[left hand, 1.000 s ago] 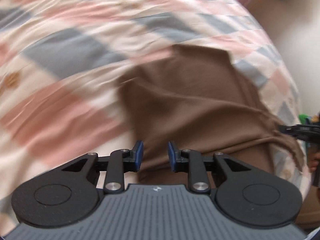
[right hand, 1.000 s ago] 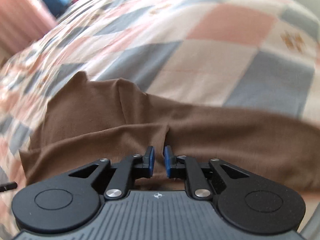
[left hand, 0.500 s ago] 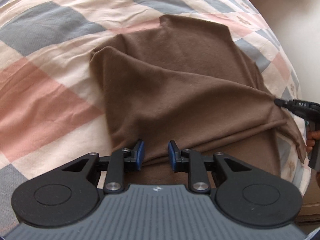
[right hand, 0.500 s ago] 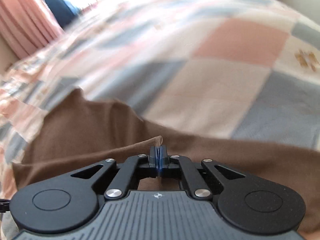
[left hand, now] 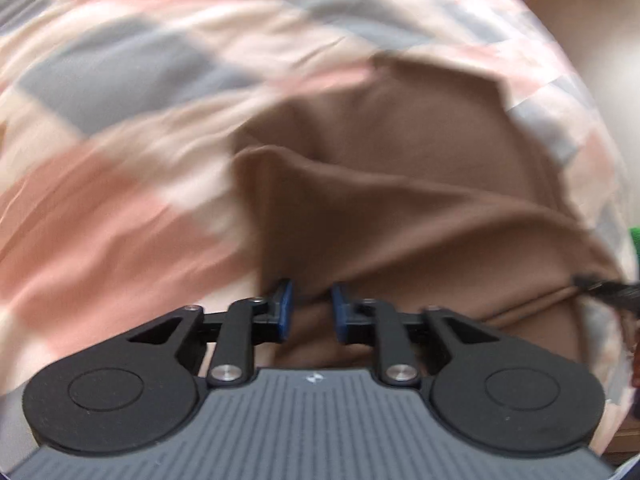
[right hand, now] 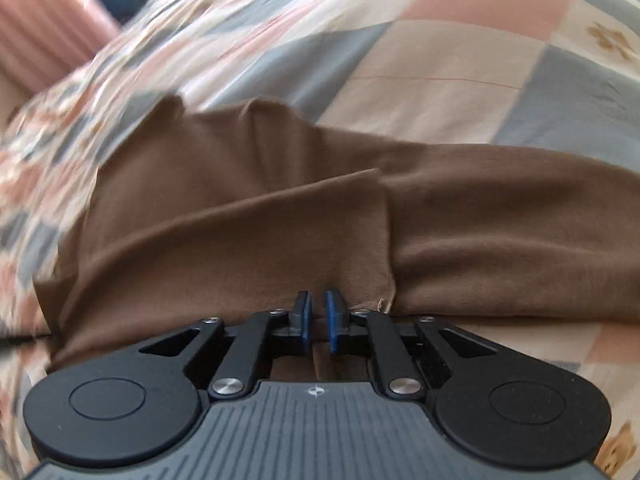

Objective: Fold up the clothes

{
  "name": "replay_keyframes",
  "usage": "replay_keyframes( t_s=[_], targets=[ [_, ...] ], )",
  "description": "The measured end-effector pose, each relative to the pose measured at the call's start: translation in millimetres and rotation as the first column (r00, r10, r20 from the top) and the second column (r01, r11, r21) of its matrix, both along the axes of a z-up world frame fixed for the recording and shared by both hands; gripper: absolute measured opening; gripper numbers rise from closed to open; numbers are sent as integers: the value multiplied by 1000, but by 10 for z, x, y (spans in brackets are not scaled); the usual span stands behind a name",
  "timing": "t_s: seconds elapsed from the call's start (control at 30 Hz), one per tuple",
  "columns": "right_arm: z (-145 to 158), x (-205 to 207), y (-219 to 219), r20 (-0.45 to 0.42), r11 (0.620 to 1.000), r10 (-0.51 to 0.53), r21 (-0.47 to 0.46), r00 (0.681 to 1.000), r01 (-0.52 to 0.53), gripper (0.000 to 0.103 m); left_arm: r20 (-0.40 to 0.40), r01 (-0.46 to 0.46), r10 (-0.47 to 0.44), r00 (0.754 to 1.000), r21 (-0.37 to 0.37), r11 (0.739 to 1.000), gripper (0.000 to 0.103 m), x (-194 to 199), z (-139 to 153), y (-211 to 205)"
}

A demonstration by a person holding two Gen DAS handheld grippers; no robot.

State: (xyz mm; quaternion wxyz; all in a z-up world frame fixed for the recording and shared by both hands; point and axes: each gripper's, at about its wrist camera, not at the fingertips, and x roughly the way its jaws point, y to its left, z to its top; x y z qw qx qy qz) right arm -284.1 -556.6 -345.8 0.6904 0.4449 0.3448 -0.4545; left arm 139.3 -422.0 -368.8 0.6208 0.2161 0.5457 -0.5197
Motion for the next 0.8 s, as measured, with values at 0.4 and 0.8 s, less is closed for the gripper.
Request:
replay_keyframes(
  t_s=[0.4,0.8],
  targets=[
    [-62,251,31,-7,999,11,-43,1000,-12,20,145,-12,18,989,-38,999,11,437,-65,-568],
    [104,27,320,-20,996,-12,-89,1000,10,29,108,166,-153,982,-131,977,17,-239,335,68]
  ],
)
